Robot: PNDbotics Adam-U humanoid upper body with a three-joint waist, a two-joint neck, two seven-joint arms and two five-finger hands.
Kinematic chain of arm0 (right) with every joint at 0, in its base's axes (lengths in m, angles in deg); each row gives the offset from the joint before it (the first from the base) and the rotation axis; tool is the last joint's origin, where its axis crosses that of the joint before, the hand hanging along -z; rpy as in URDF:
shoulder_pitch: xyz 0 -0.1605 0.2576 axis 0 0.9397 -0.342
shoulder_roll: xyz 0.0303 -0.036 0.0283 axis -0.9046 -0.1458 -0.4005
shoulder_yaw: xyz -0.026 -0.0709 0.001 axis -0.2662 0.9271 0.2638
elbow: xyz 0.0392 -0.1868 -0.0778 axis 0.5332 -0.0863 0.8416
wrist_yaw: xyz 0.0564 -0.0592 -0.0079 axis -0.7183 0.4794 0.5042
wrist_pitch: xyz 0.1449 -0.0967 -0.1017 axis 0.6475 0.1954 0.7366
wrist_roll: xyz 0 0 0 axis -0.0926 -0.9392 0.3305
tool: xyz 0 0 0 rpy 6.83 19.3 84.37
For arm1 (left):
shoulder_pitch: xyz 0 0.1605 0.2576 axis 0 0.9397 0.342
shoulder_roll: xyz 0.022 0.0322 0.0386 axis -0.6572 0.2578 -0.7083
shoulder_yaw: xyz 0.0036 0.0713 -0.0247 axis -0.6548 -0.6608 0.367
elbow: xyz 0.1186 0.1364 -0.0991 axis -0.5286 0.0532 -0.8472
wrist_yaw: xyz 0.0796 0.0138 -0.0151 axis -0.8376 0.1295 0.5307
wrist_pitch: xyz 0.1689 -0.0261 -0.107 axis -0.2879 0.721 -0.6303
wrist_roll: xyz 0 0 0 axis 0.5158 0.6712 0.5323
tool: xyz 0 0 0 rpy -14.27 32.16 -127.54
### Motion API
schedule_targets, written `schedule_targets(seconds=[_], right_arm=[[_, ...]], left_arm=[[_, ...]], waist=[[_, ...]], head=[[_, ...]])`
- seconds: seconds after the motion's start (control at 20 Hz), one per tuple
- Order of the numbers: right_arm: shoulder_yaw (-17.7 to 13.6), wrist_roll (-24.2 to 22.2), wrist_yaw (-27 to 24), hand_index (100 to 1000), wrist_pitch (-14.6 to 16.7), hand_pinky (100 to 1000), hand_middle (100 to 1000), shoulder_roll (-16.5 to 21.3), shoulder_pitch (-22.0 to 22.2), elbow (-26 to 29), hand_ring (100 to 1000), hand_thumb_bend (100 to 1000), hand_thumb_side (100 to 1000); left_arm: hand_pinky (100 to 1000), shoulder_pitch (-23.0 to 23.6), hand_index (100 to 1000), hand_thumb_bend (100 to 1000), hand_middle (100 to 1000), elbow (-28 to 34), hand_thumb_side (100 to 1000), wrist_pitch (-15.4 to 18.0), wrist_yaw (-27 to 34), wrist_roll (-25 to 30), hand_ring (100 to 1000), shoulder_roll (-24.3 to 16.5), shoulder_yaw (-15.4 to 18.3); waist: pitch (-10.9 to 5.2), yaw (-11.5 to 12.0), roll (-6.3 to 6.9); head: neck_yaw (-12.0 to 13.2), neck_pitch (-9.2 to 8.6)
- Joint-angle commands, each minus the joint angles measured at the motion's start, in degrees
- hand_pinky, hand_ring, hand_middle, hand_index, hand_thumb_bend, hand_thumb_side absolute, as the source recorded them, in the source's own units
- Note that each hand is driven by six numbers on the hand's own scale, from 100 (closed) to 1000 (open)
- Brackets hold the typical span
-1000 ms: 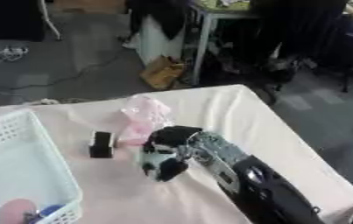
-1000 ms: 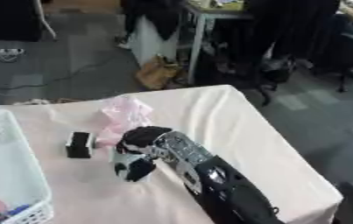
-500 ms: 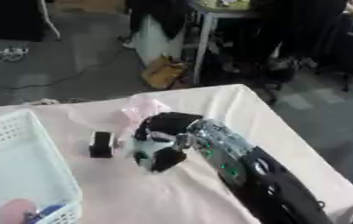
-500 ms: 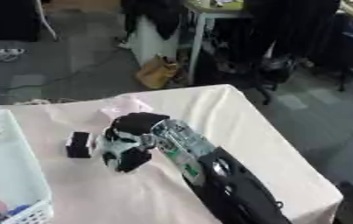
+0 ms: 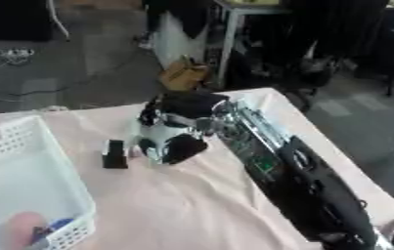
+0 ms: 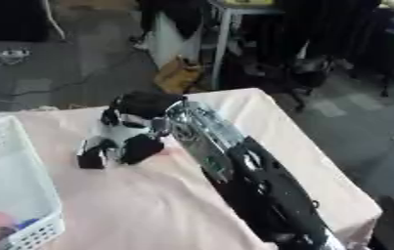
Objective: Pick up objects on the table and place them in the box.
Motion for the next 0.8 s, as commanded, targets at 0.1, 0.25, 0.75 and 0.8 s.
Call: schedule_targets(seconds=[0.1,0.25,0.75,0.8], right_arm=[[-1.23,0.26,-1.31,122,-0.36,295,100,1.43,-2.96,2.61,173,100,570],[-1.36,0.65,-1.72,122,-0.56,293,100,1.05,-4.46,2.90,172,100,572],[-1.40,2.82,-1.16,122,-0.73,286,100,0.15,-8.67,0.53,170,100,573],[-1.41,3.06,-1.18,122,-0.71,286,100,0.10,-9.16,0.25,170,100,575]], left_arm=[[855,-0.63,873,100,832,0.77,799,0.11,-0.12,0.35,947,-0.54,0.00],[855,-0.73,873,100,832,0.77,800,0.19,-0.04,0.46,947,-0.32,-0.13],[856,-1.68,872,100,832,0.77,798,0.50,0.22,0.30,946,0.04,-0.31],[855,-1.89,872,100,832,0.77,797,0.58,0.25,0.24,946,0.13,-0.31]], waist=[[-2.08,0.40,1.16],[-2.36,1.15,1.25],[-1.60,5.47,1.55],[-1.39,6.18,1.55]], head=[[-0.61,0.28],[-1.29,0.21],[-4.01,-1.04],[-4.42,-1.15]])
